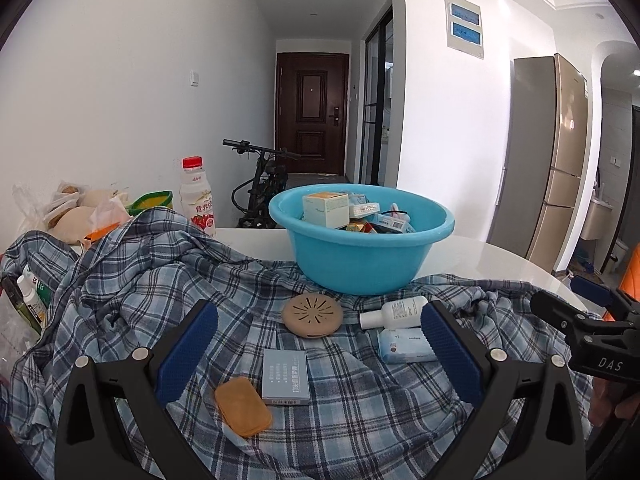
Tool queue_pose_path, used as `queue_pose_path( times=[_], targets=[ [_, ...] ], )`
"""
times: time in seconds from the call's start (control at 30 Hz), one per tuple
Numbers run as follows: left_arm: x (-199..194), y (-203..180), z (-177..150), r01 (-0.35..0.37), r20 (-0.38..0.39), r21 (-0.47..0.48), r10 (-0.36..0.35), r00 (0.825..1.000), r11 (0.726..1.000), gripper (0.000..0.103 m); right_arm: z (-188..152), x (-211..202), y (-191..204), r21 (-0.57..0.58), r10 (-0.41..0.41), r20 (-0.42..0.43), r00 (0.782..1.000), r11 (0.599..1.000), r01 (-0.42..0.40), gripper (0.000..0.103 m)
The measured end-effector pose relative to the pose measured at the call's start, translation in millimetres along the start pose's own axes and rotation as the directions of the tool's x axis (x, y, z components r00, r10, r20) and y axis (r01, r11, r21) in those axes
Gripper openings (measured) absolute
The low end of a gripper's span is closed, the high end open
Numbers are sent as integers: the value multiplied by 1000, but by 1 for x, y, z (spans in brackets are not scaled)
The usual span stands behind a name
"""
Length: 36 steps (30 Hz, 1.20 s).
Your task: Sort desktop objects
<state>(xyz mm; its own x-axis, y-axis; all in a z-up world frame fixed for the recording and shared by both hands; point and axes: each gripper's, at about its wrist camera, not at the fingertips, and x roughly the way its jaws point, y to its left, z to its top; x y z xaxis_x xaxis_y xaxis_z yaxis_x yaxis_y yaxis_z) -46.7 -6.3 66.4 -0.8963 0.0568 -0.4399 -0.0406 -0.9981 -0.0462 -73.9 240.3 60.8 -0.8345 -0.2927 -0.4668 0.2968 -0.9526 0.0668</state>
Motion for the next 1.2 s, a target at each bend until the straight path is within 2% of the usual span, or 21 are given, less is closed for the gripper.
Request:
queue_pose_path(
  times=[0.1, 0.17, 0.27, 0.33, 0.4, 0.57, 0.7, 0.8, 0.87, 1.03, 1.1, 1.2],
  targets=[
    [7, 1, 16, 6, -32, 20, -5, 999, 1000, 103, 13, 6, -5, 7, 19, -34, 999, 1000, -19, 103],
    [12, -1, 25, -19, -44, 44, 21, 999, 999, 103, 22, 10, -6, 6, 33, -51, 998, 999, -33, 103],
    [20, -3, 37, -16, -43, 68, 19, 999, 998, 103, 38, 17, -5, -5, 52, -69, 996, 999, -52, 103],
    [23, -1, 44, 9, -24, 56, -8, 1000, 998, 103, 48, 24, -5, -5, 64, -86, 994, 998, -64, 103],
    [29, 0, 51, -1, -27, 58, 2, 1000, 998, 103, 55, 30, -5, -3, 66, -95, 993, 998, -67, 103],
    [49, 3, 70, 10, -88, 58, -5, 996, 998, 103, 71, 46, 5, -69, 51, -125, 991, 996, -60, 103],
    [63, 7, 84, -1, -101, 49, 6, 995, 999, 103, 87, 60, 15, -127, 41, -146, 988, 990, -60, 103],
    [76, 12, 91, 16, -155, 20, -13, 988, 1000, 103, 96, 75, 22, -176, 14, -178, 984, 983, -46, 103],
    [84, 13, 94, 31, -177, 15, -28, 984, 999, 103, 101, 83, 24, -177, 32, -196, 980, 982, -68, 103],
    [104, 12, 104, 5, -203, 46, 4, 979, 999, 103, 113, 99, 23, -160, 53, -223, 973, 983, -90, 103],
    [117, 16, 109, 49, -222, 17, -44, 974, 999, 103, 117, 106, 22, -152, 53, -232, 971, 984, -90, 103],
    [138, 22, 118, 60, -265, -20, -63, 962, 998, 103, 125, 116, 20, -142, 61, -250, 966, 985, -99, 103]
  ],
)
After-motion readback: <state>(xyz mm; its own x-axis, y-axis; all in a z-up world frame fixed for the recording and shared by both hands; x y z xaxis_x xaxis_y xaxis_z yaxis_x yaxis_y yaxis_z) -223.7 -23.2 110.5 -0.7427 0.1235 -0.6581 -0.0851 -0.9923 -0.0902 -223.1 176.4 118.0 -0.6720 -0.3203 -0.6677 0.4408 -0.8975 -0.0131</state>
